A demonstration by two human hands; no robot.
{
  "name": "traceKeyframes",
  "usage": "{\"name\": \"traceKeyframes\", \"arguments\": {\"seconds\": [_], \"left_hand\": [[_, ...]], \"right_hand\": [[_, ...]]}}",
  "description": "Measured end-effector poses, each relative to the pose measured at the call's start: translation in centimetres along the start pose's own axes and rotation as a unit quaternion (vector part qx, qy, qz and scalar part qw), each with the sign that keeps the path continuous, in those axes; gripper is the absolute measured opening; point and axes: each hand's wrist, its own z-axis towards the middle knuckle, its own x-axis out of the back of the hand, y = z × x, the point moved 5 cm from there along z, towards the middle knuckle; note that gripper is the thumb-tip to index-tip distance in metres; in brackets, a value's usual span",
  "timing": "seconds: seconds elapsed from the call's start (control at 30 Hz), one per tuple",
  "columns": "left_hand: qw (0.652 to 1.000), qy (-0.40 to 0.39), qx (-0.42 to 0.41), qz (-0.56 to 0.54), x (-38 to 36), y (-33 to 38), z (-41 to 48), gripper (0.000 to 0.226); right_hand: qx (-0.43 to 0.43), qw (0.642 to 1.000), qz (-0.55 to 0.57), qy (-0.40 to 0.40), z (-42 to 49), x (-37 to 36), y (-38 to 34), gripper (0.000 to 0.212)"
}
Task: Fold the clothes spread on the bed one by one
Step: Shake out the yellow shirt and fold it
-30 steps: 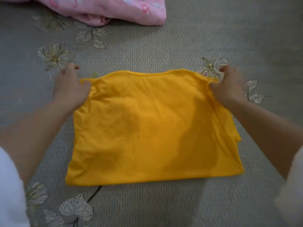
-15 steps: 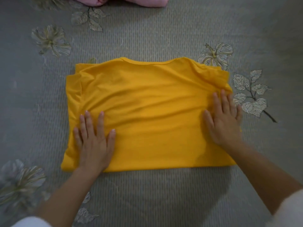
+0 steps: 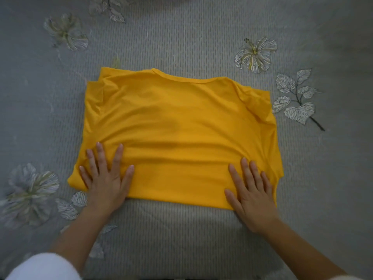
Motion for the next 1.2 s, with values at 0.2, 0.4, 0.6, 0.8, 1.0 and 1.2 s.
{"name": "traceKeyframes", "arguments": {"seconds": [0.2, 0.4, 0.6, 0.8, 1.0, 1.2], "left_hand": [[0.998, 0.021, 0.034, -0.044, -0.6, 5.2, -1.7, 0.074], [0.969, -0.064, -0.239, -0.018, -6.6, 23.0, -9.9, 0.067], [0.949, -0.116, -0.292, -0.015, -8.2, 30.7, -12.8, 0.075], [0.962, -0.112, -0.248, 0.030, -7.5, 32.6, -12.3, 0.066], [0.964, -0.155, -0.216, -0.028, -5.8, 32.2, -10.8, 0.043], [0.911, -0.197, -0.028, -0.361, -4.5, 25.8, -7.5, 0.016]], "right_hand": [[0.028, 0.999, 0.014, 0.015, -0.6, 2.1, 1.1, 0.059], [-0.021, 0.999, 0.009, 0.031, 7.4, 5.9, 6.9, 0.050], [-0.103, 0.964, 0.218, 0.108, 11.8, 9.6, 9.8, 0.043], [-0.244, 0.916, 0.305, 0.089, 14.5, 9.4, 10.1, 0.075], [-0.270, 0.872, 0.406, 0.039, 15.7, 9.7, 8.8, 0.033], [-0.325, 0.780, 0.534, 0.014, 15.5, 12.1, 6.4, 0.030]]}}
